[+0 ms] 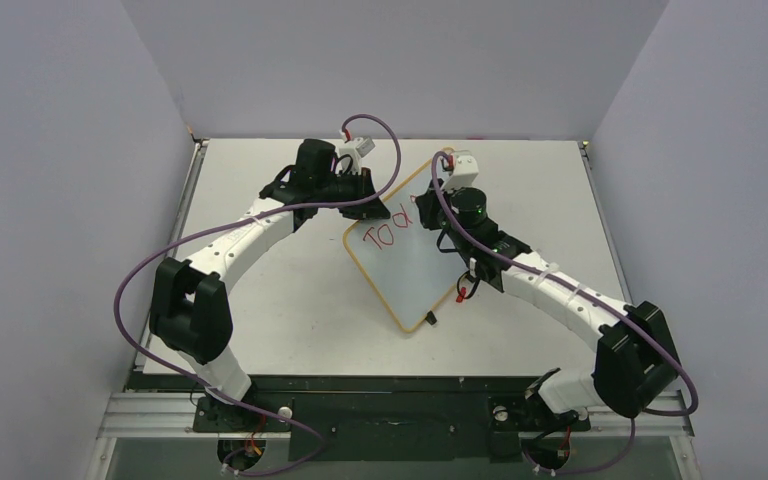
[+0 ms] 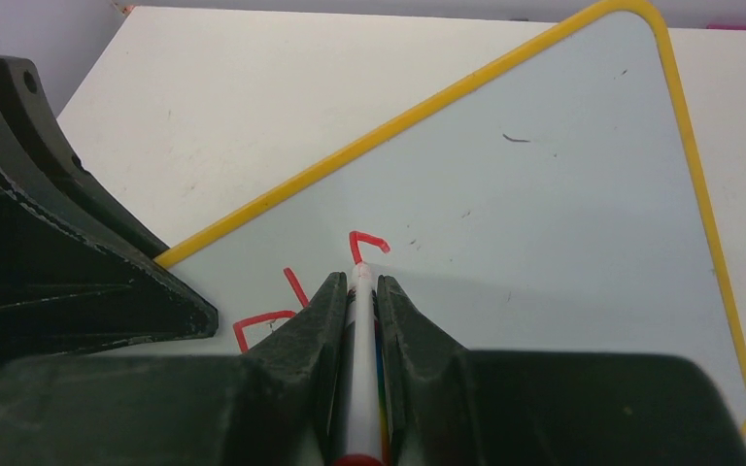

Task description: Write a sentence on the whiteboard

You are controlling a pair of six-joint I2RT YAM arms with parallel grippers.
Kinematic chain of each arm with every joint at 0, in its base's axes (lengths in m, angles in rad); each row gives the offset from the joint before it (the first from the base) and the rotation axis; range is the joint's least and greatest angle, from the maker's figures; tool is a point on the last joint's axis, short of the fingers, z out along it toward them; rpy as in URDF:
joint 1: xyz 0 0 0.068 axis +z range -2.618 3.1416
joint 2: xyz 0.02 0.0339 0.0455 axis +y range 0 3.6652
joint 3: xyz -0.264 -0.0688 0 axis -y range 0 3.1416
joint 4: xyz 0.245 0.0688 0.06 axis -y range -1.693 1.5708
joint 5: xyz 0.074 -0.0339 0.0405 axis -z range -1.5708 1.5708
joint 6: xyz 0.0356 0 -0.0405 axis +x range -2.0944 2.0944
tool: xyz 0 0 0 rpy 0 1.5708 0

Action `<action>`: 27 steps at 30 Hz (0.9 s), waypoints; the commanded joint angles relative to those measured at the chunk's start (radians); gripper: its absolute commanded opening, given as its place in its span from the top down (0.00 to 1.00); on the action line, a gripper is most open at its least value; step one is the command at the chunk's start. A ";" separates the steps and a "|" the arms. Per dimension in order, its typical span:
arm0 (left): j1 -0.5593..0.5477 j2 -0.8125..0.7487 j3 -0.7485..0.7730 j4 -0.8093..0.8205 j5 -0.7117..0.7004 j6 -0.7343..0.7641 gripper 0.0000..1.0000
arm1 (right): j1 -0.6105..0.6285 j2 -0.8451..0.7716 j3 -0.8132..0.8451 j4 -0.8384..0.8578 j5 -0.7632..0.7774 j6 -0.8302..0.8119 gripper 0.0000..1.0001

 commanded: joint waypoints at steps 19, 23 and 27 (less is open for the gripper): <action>-0.024 -0.024 0.010 -0.009 -0.047 0.088 1.00 | 0.007 -0.007 0.001 -0.025 0.055 -0.012 1.00; -0.025 -0.025 0.010 -0.010 -0.047 0.089 1.00 | 0.007 0.012 0.039 -0.038 0.059 -0.023 1.00; -0.025 -0.025 0.009 -0.009 -0.047 0.090 1.00 | 0.007 0.029 0.068 -0.042 0.059 -0.025 1.00</action>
